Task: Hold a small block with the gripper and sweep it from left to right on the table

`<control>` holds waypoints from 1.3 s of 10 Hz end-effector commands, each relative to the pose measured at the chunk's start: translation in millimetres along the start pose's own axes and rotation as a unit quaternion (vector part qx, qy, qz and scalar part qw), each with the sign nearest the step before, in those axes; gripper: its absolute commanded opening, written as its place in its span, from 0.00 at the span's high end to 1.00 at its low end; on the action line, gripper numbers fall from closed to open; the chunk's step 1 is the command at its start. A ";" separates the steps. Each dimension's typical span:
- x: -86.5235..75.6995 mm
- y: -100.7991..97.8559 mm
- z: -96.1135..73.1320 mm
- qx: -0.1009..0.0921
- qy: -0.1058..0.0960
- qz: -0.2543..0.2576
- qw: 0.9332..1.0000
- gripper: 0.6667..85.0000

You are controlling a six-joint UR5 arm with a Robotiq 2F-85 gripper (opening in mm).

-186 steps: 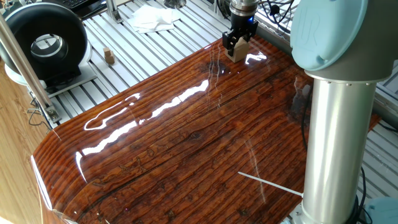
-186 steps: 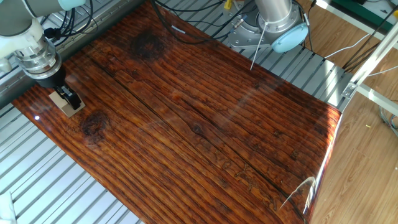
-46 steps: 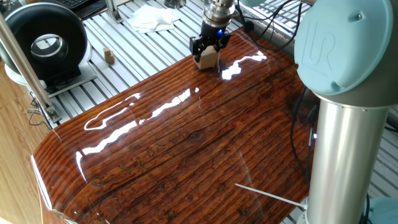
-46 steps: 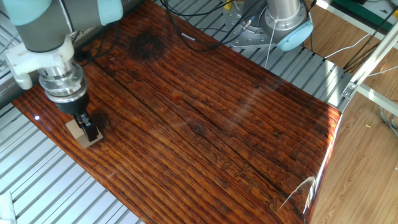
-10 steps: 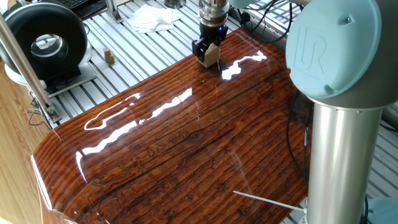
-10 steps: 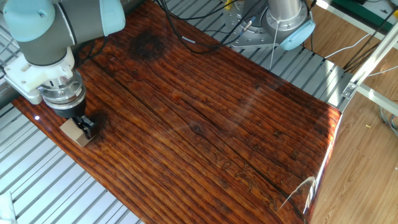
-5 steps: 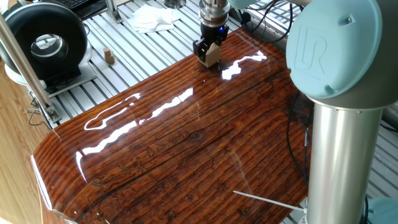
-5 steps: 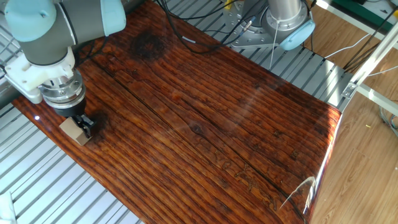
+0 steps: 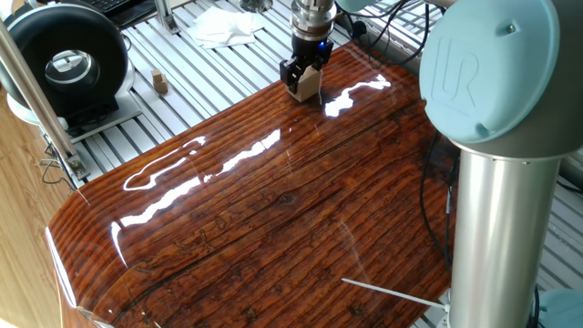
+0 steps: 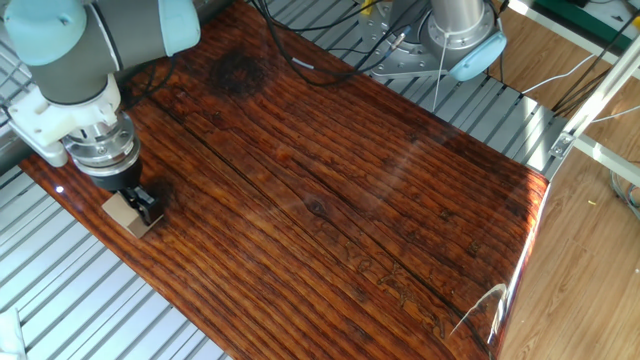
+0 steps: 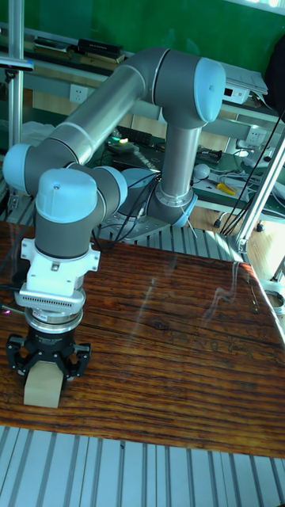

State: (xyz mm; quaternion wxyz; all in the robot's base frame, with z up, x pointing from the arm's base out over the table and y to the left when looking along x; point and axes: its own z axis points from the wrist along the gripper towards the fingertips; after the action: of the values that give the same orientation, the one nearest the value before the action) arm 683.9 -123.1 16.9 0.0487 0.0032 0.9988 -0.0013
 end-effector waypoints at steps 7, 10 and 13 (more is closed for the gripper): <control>-1.5 6.7 3.5 -0.017 -0.006 0.010 1.000 1.00; -0.5 3.5 0.3 -0.017 -0.003 0.003 1.000 1.00; -2.8 6.2 7.3 -0.014 -0.009 0.005 1.000 1.00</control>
State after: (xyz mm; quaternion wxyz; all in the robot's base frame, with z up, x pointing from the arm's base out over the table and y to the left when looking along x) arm 684.9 -118.8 11.9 0.0524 0.0033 0.9986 0.0095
